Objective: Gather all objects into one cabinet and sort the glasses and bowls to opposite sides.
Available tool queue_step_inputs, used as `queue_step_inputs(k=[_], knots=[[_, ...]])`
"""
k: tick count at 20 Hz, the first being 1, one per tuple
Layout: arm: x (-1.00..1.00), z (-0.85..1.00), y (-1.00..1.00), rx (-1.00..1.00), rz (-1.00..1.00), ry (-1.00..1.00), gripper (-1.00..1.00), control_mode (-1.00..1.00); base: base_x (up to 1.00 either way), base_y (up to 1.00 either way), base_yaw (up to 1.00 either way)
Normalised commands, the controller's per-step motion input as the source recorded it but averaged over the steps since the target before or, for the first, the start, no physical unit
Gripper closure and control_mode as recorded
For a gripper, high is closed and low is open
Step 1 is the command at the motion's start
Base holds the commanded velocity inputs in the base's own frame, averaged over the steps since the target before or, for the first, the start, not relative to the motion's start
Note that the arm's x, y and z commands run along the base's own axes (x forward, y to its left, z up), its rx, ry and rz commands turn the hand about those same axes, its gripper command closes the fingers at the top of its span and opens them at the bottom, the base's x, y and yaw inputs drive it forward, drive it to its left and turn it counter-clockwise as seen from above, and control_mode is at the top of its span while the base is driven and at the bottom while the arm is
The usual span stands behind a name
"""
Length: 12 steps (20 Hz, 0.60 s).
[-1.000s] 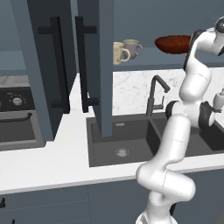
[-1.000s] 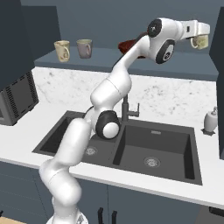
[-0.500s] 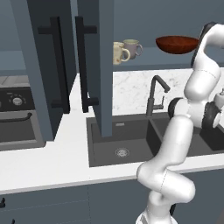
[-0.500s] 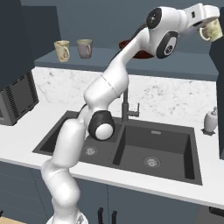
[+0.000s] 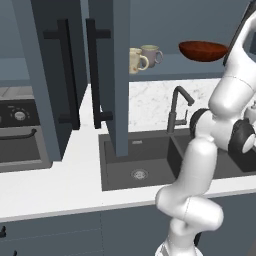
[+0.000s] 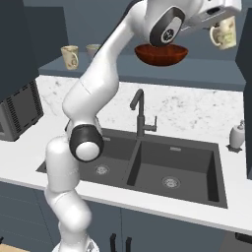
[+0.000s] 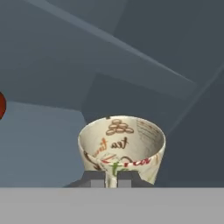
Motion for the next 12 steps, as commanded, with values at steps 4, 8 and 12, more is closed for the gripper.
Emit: queue_step_inputs(k=[4,8,12], knots=[[-1.0,0.0,0.72,0.32,0.0,0.0,1.0,-1.0,0.0,0.0,0.0],[-1.0,0.3,0.86,0.18,0.02,0.08,1.0,-1.0,0.0,0.0,0.0],[-1.0,0.3,1.0,0.05,0.18,0.08,1.0,-1.0,0.0,0.0,0.0]])
